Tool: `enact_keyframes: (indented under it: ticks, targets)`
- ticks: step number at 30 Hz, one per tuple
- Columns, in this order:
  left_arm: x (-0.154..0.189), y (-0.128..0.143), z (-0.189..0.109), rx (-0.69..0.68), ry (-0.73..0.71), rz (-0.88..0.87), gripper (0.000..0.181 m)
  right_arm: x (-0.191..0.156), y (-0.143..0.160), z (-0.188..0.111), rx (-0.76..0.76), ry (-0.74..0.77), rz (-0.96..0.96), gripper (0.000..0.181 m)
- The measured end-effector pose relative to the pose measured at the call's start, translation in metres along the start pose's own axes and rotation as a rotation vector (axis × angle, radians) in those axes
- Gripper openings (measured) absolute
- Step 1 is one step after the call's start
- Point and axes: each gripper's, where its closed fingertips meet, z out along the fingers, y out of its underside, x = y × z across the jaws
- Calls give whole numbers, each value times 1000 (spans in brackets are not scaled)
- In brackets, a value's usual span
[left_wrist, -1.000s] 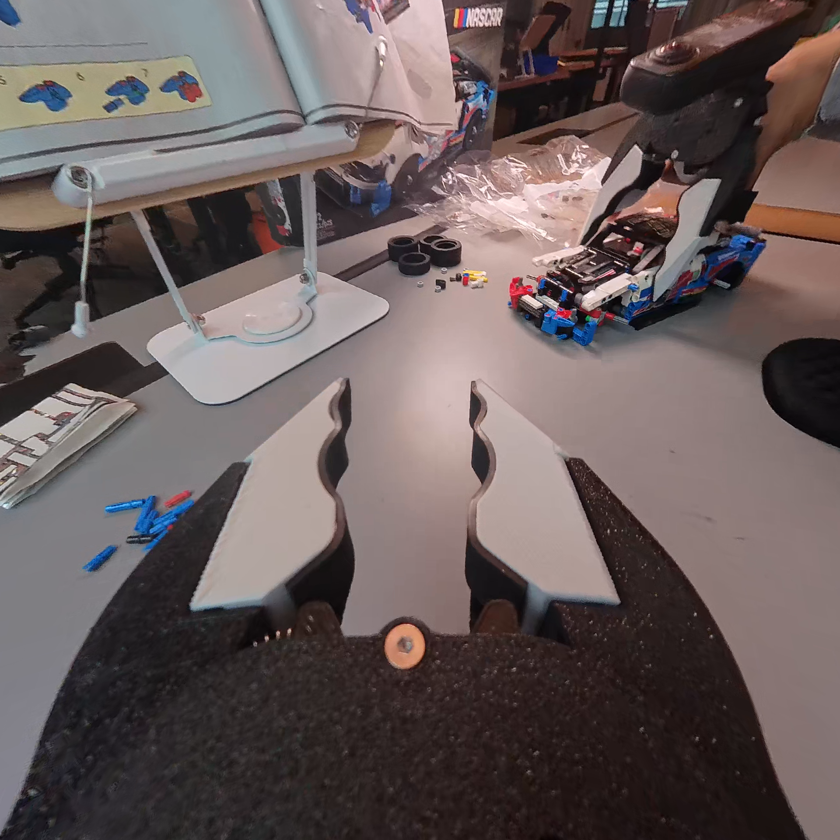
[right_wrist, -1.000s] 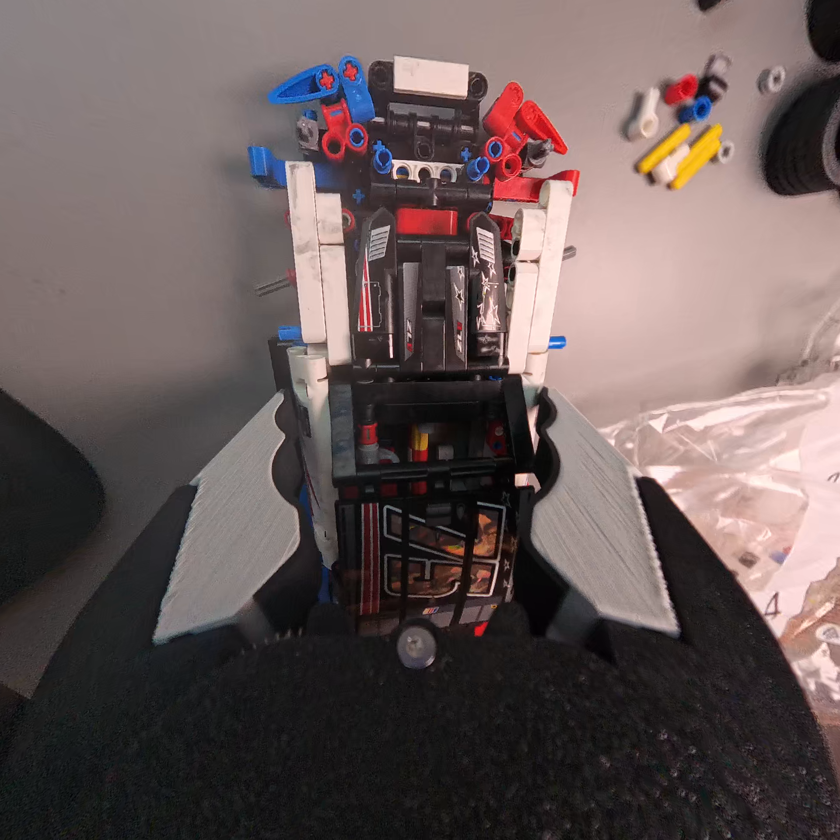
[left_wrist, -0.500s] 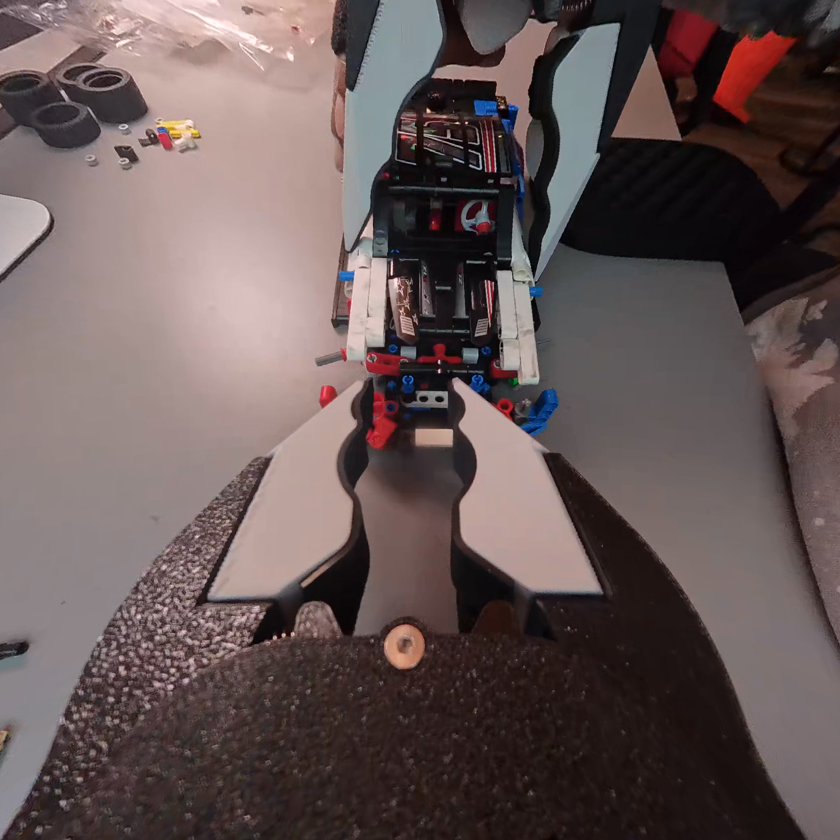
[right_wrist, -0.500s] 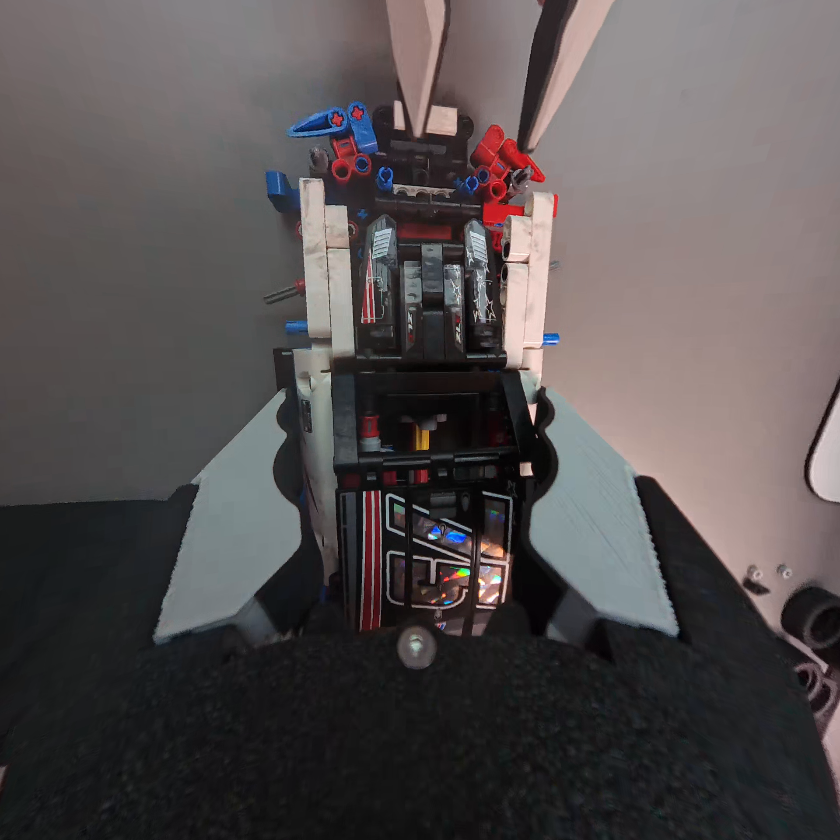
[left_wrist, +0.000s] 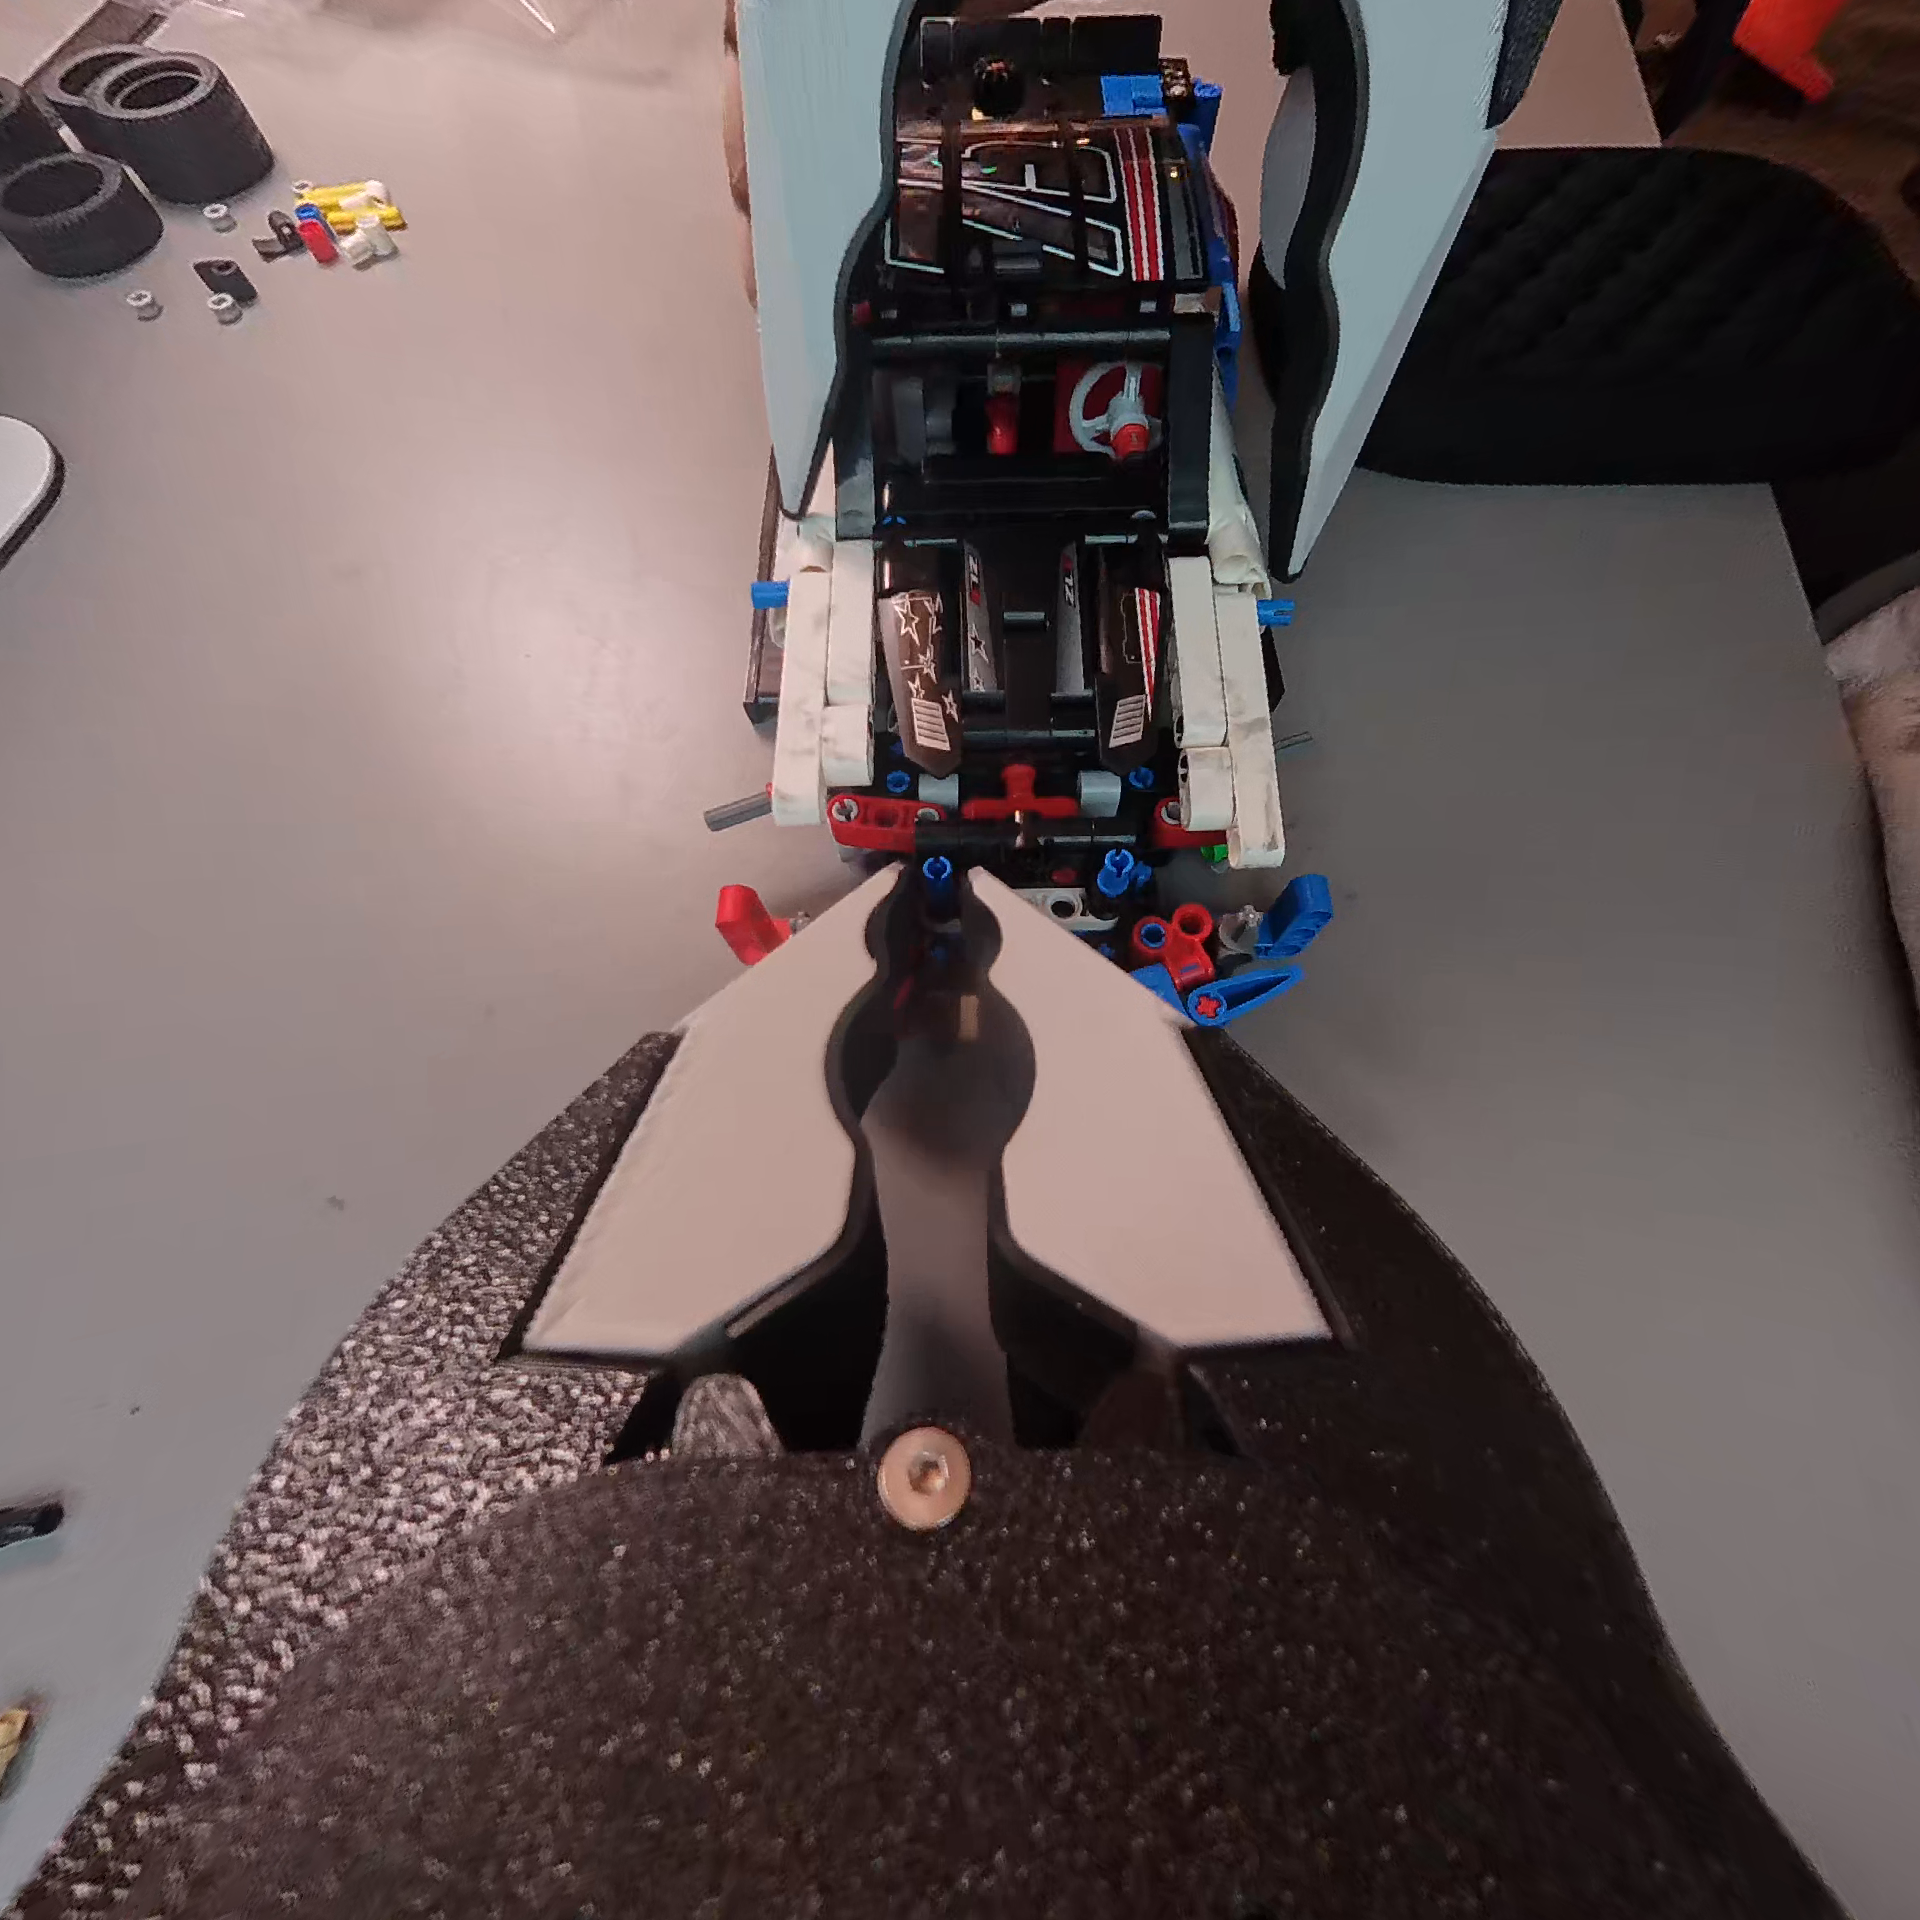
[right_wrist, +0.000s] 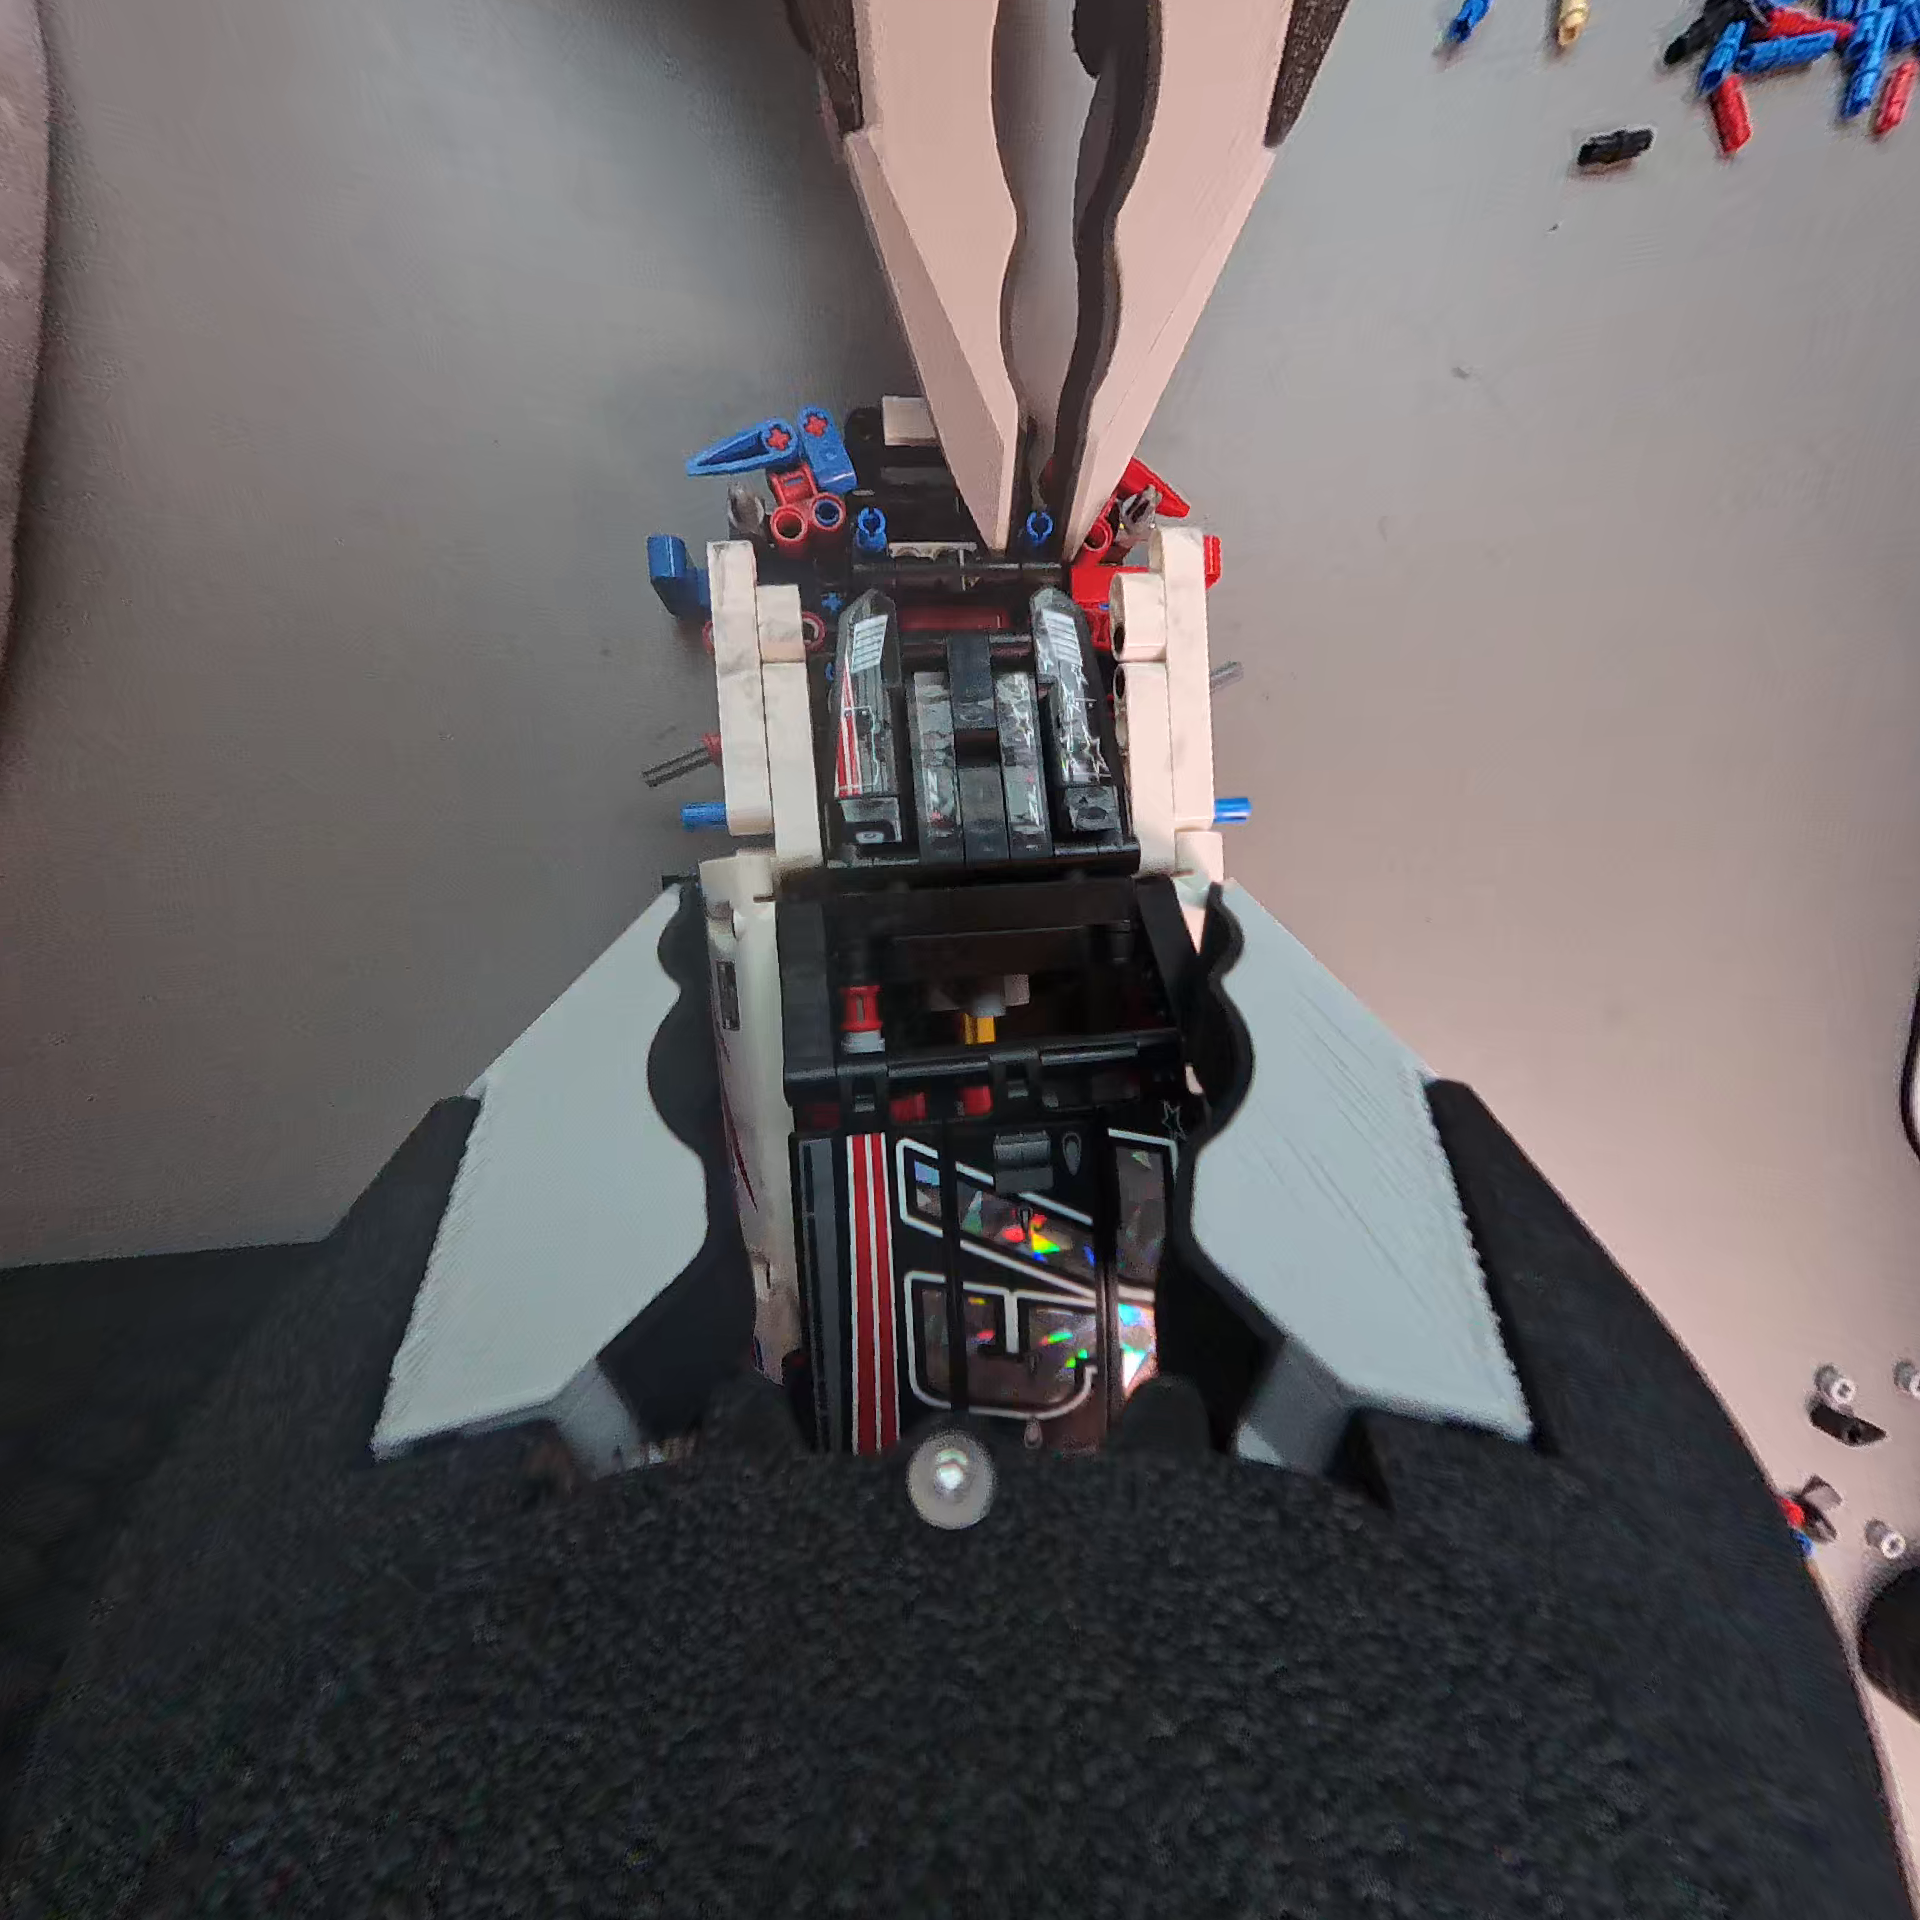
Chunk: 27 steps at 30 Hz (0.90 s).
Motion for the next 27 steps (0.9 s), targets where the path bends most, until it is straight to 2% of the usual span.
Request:
enact_keyframes:
  ticks: [8,12,22,27]
  targets:
    - [0,-1,0,-6,1,-25,5,-3,-15,11,-9,-26,-35,94]
    - [-2,-3,0,-10,-16,-6,4,-5,-15,12,-35,-28,-45,88]
    - [-5,-4,-2,12,9,-78,4,-3,-18,13,-23,-21,-40,87]
    - [-4,-2,-2,2,7,-73,4,-8,-31,2,59,-81,-4,69]
